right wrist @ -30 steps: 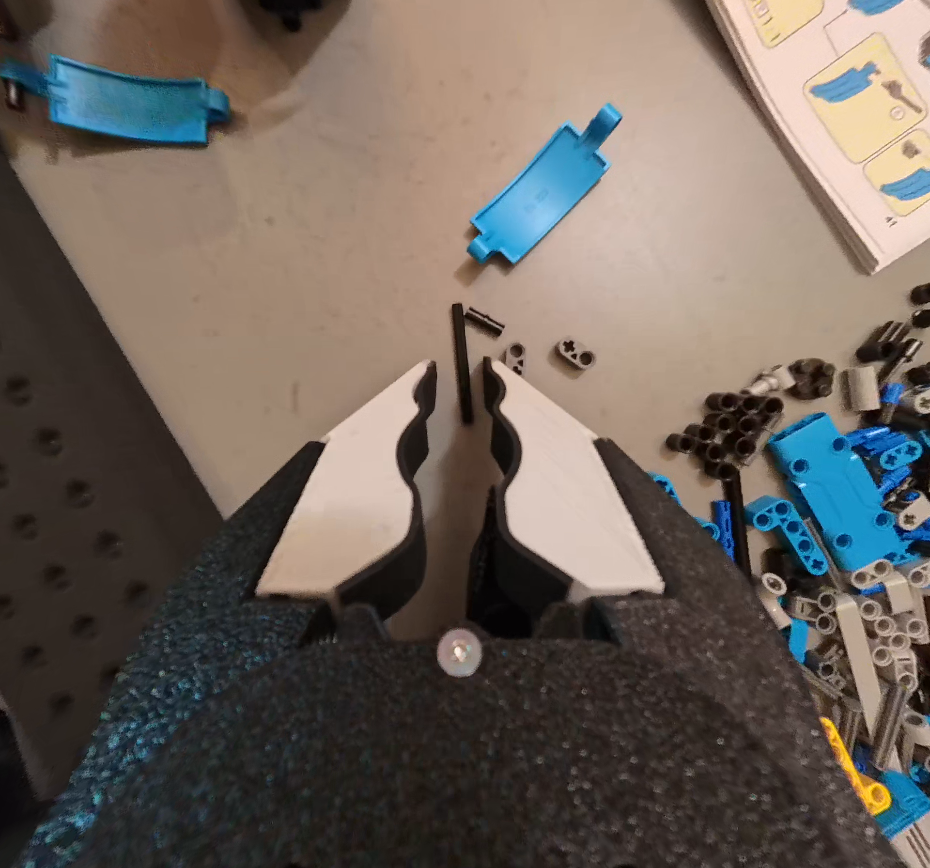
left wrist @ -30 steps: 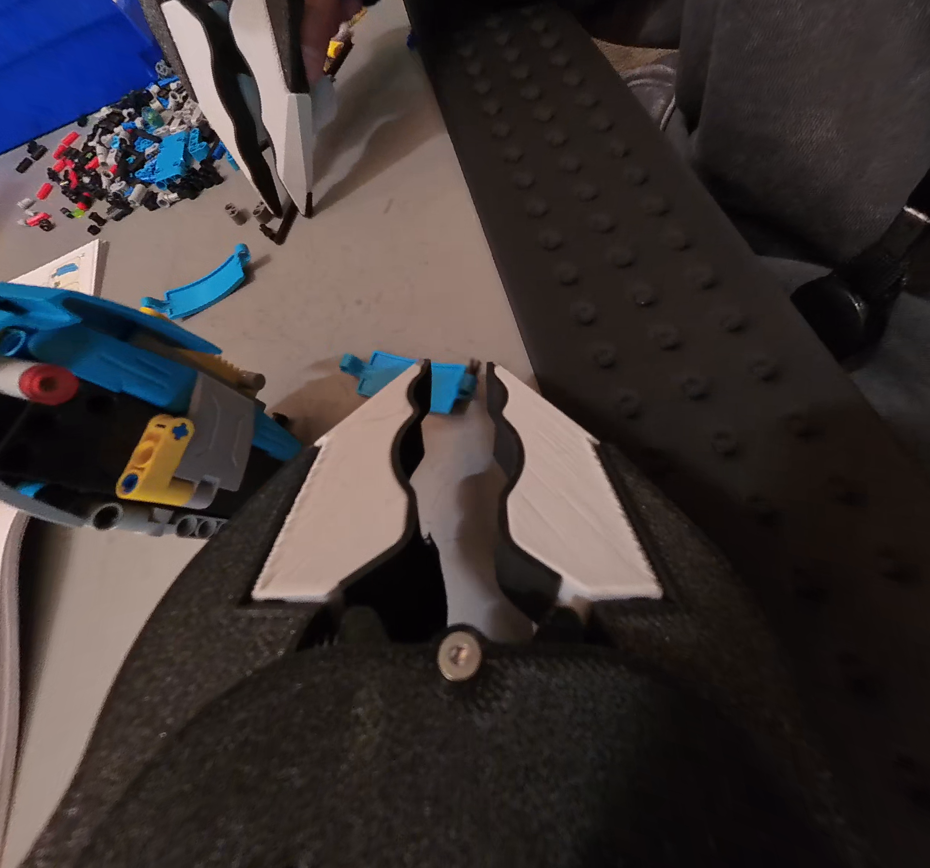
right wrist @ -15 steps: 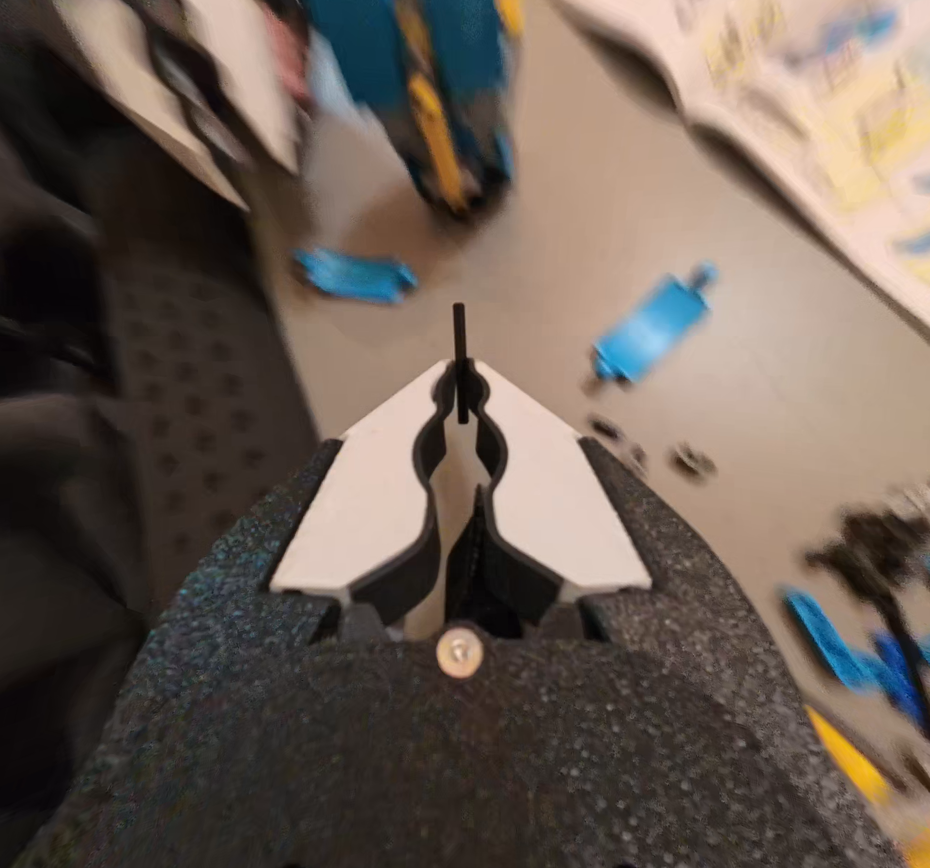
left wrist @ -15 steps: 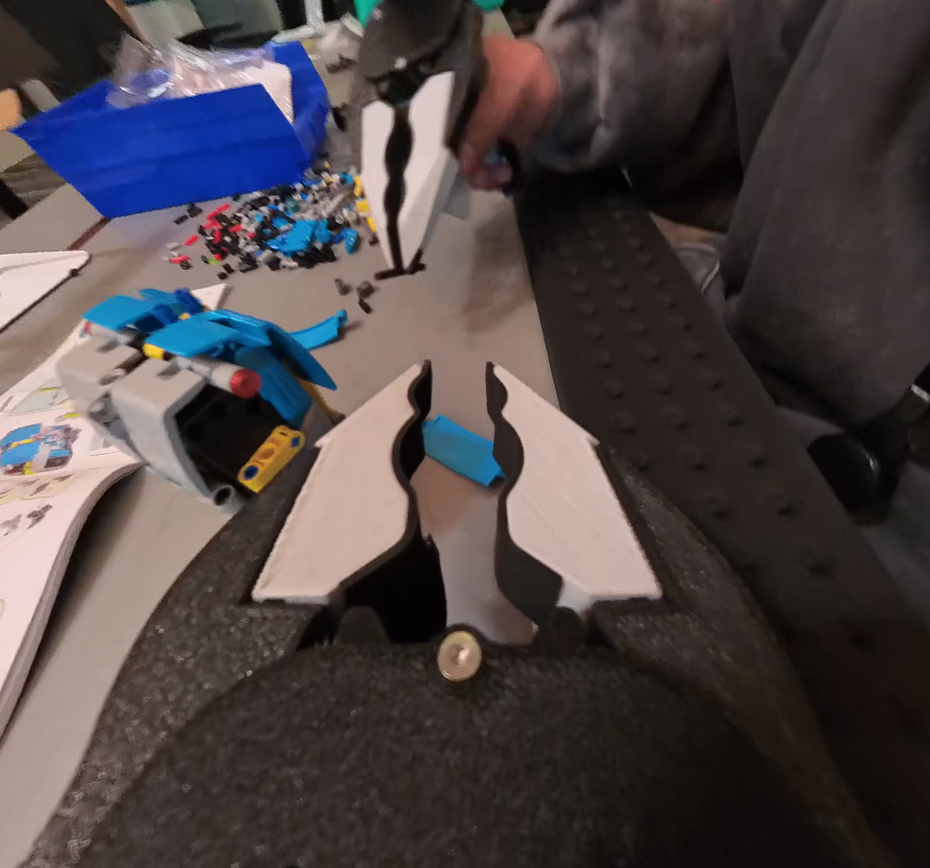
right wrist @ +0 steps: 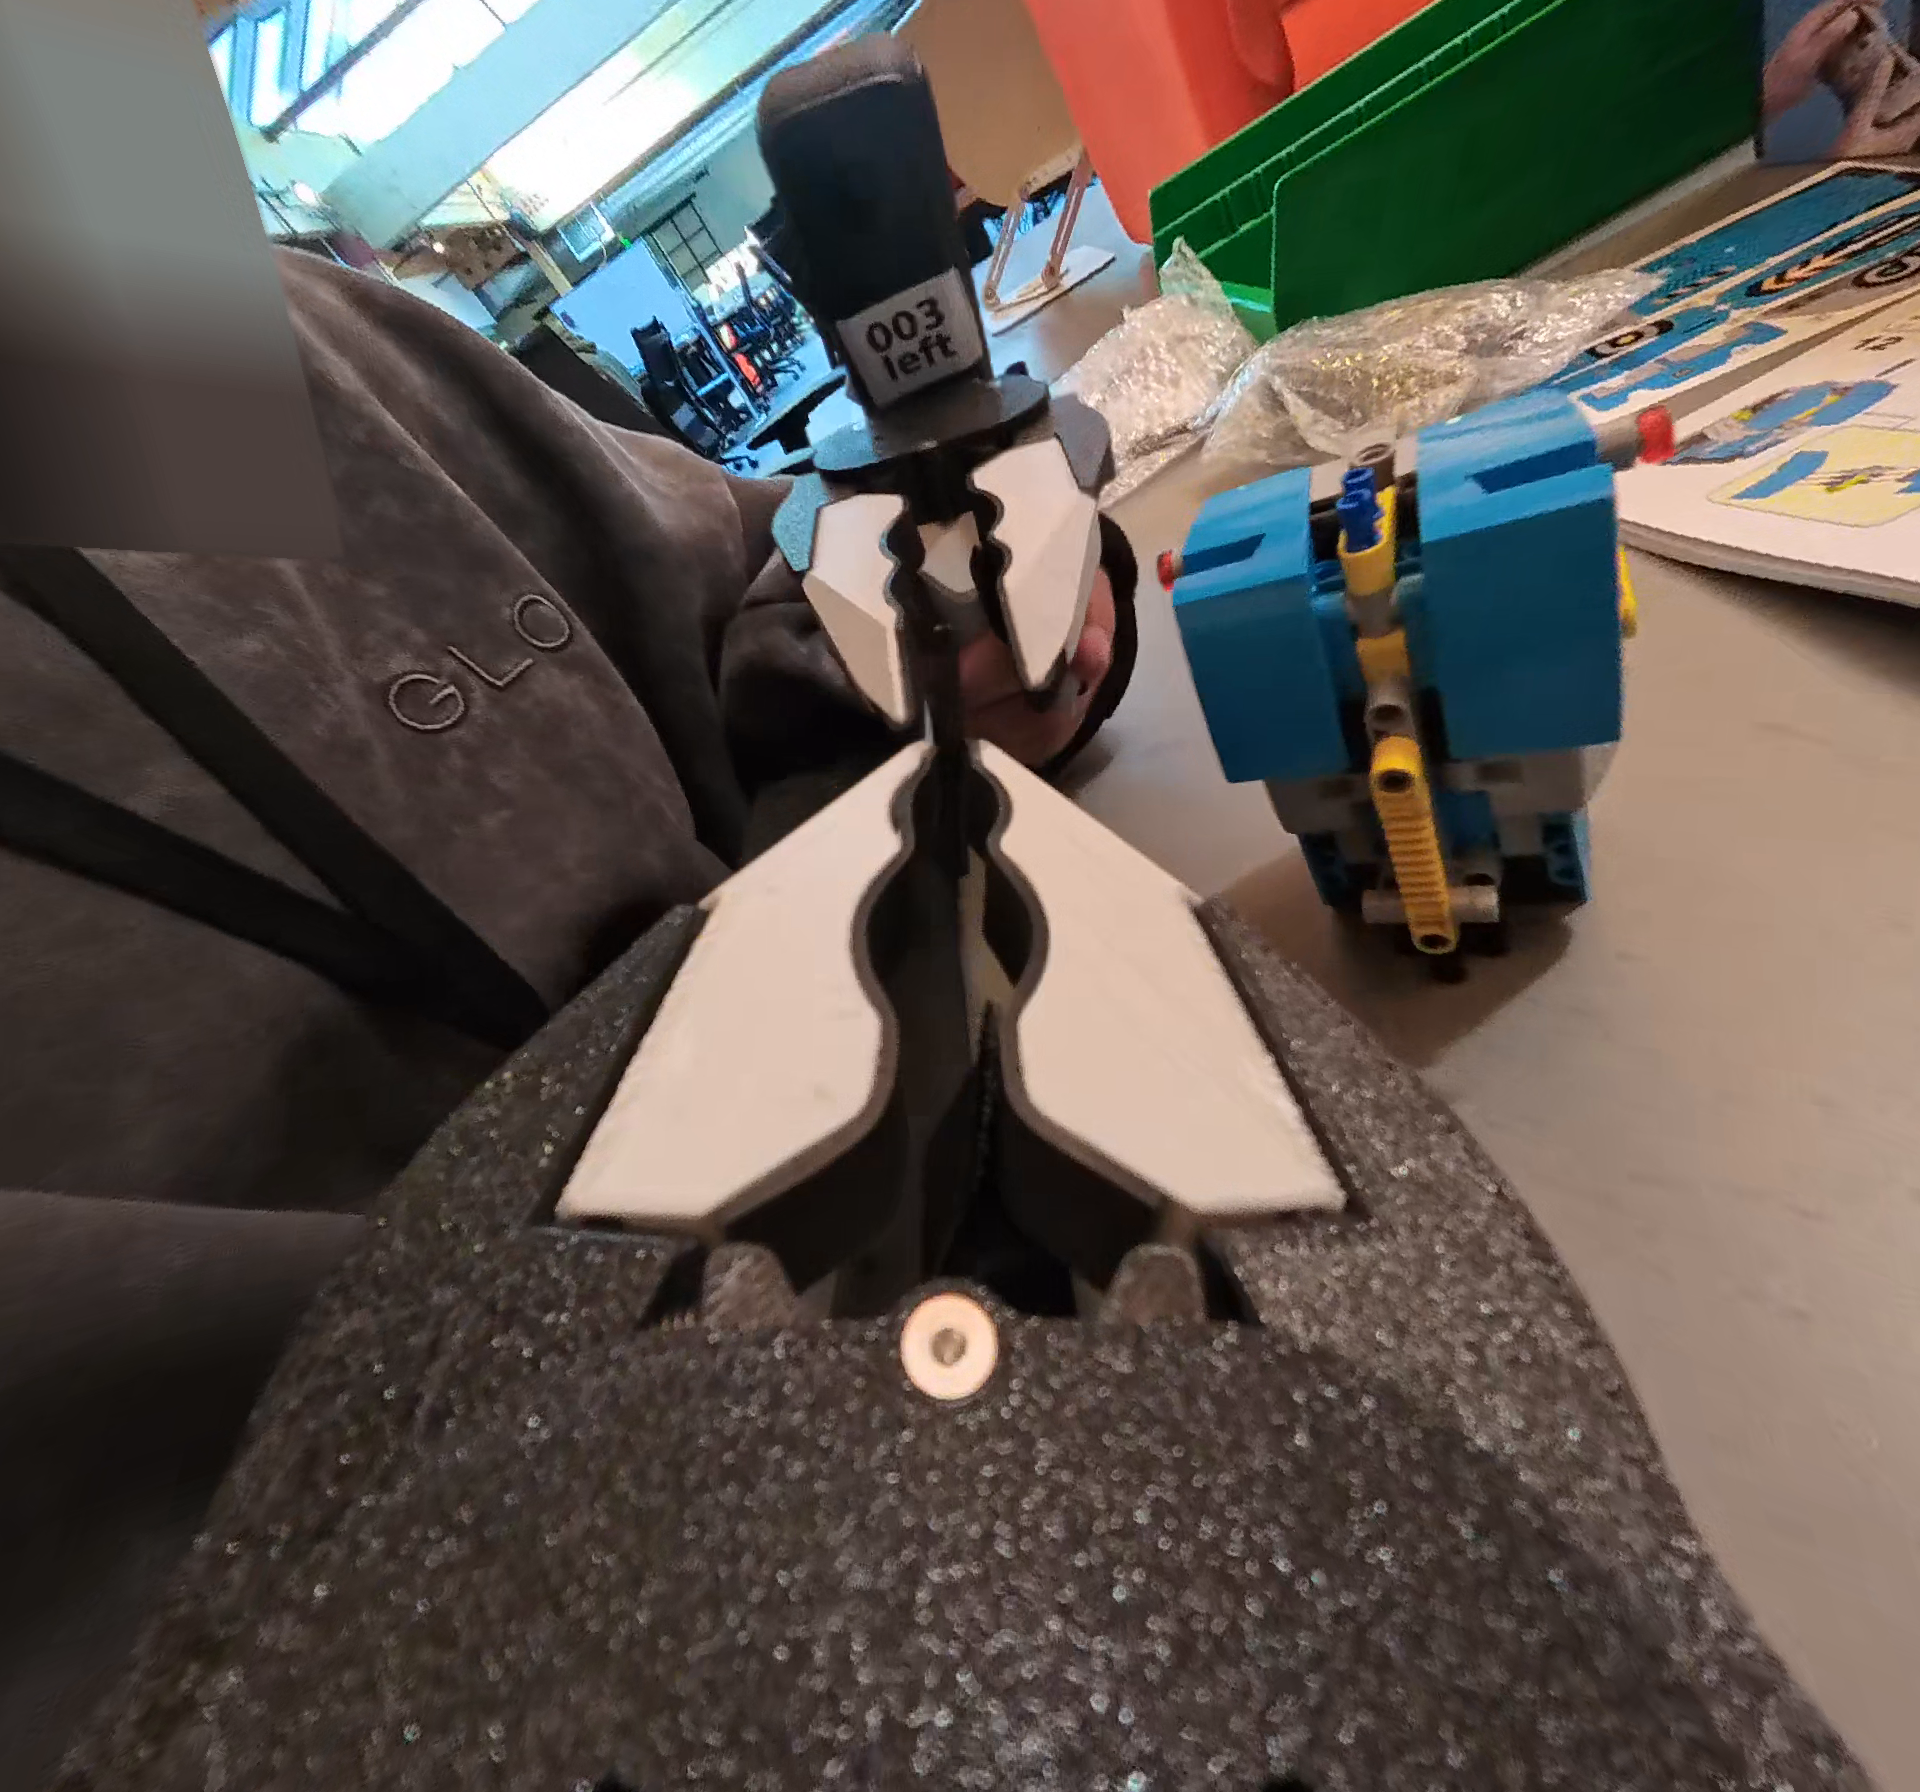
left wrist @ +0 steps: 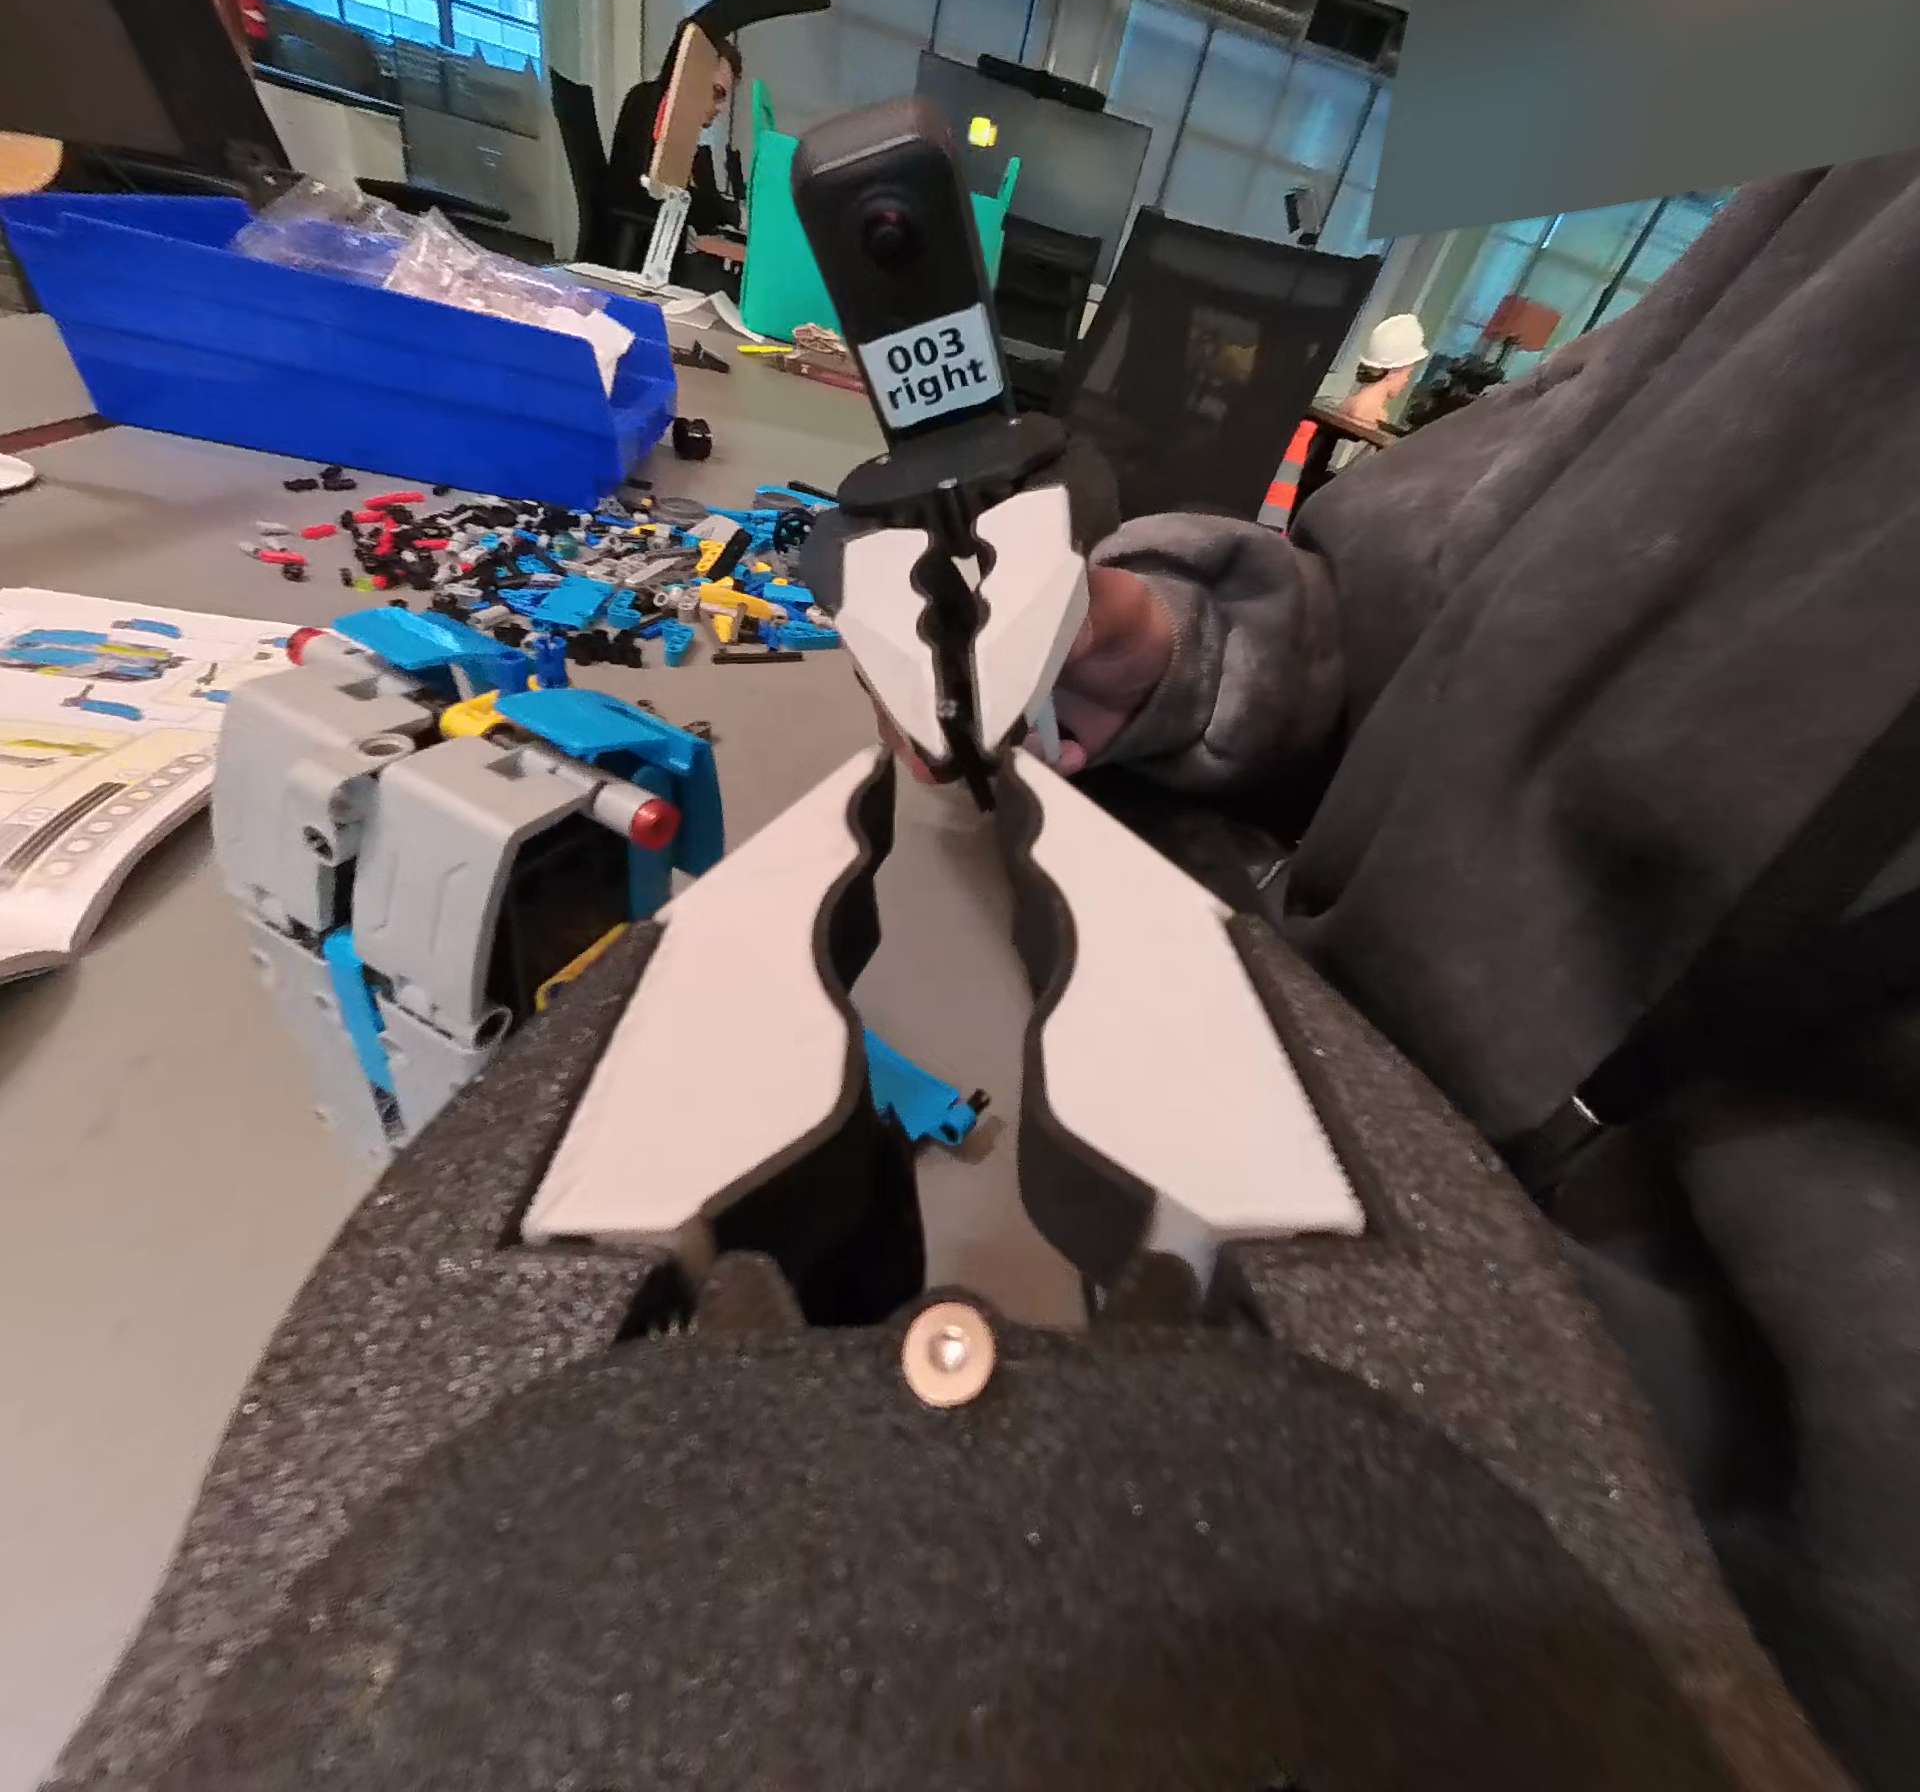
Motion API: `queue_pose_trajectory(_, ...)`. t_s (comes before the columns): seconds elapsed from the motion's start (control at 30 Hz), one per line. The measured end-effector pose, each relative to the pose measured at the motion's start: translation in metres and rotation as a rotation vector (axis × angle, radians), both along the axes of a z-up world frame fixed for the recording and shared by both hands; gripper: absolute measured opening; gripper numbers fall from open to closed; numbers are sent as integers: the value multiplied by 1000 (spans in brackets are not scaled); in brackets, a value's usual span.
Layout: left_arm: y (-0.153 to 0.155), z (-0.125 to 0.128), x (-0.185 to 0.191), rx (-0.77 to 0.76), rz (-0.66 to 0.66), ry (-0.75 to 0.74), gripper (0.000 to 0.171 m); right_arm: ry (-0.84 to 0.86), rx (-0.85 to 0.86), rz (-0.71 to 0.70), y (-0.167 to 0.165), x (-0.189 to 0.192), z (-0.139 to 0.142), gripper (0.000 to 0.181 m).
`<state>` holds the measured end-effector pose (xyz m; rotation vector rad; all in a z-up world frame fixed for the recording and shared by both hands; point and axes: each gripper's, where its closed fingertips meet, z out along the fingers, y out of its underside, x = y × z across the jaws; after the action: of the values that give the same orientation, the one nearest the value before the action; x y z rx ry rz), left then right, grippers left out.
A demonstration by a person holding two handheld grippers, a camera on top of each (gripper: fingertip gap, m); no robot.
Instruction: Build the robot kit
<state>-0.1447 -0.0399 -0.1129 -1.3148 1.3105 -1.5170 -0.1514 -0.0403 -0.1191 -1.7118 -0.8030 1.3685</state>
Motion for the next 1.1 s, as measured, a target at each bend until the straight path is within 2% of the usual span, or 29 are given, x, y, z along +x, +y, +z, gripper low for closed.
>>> queue_pose_trajectory(0.17, -3, 2, 0, 10, -11, -15, 5, -7, -2, 6, -1, -3, -2, 4)
queue_pose_trajectory(0.43, -8, 0, -1, 26, -29, -12, 4, 7, -46, 34, -3, -6, -5, 6)
queue_pose_trajectory(0.57, -8, -1, -1, 6, -42, 0, 3, -31, 1, 21, -3, -7, -7, 5)
queue_pose_trajectory(0.73, -6, -6, -1, -22, -53, 32, 3, -191, 69, 30, -6, -10, -23, 12)
queue_pose_trajectory(0.93, -11, -18, 1, 64, -57, 90, 3, -415, 202, 11, -5, -10, -37, 5)
queue_pose_trajectory(1.1, -13, -25, 2, 143, -52, 127, 3, -467, 204, 11, -6, -7, -42, 4)
